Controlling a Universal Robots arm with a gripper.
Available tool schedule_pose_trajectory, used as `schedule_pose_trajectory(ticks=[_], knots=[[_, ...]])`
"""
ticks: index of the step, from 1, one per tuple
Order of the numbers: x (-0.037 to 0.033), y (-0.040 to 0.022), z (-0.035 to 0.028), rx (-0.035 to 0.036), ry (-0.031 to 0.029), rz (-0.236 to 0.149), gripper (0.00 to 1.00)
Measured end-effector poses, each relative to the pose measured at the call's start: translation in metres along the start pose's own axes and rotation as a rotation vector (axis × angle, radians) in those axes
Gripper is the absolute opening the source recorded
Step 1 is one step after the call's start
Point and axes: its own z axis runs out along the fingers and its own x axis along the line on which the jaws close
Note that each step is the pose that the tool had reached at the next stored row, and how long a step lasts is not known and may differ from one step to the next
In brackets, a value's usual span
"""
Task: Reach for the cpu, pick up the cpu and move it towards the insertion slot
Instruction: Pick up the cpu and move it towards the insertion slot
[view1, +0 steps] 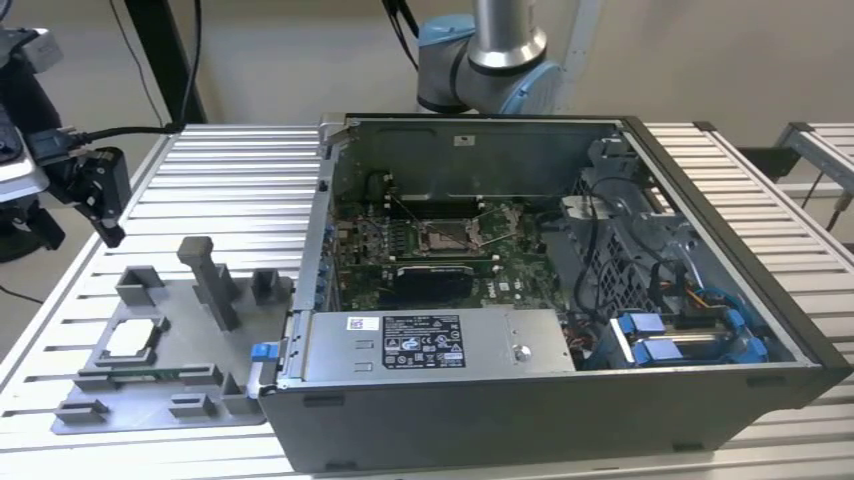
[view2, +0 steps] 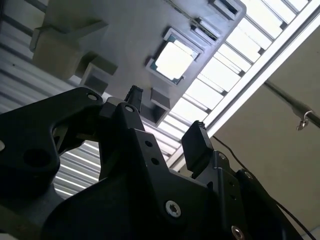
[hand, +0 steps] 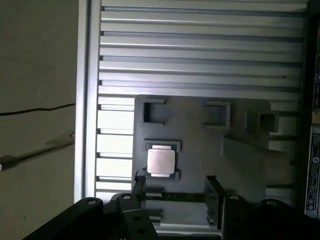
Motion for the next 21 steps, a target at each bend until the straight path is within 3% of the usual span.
schedule_pose_trajectory(ticks=[21], knots=[[0.0007,-0.0004,0.0115,0.0,0.0,0.0,1.0]])
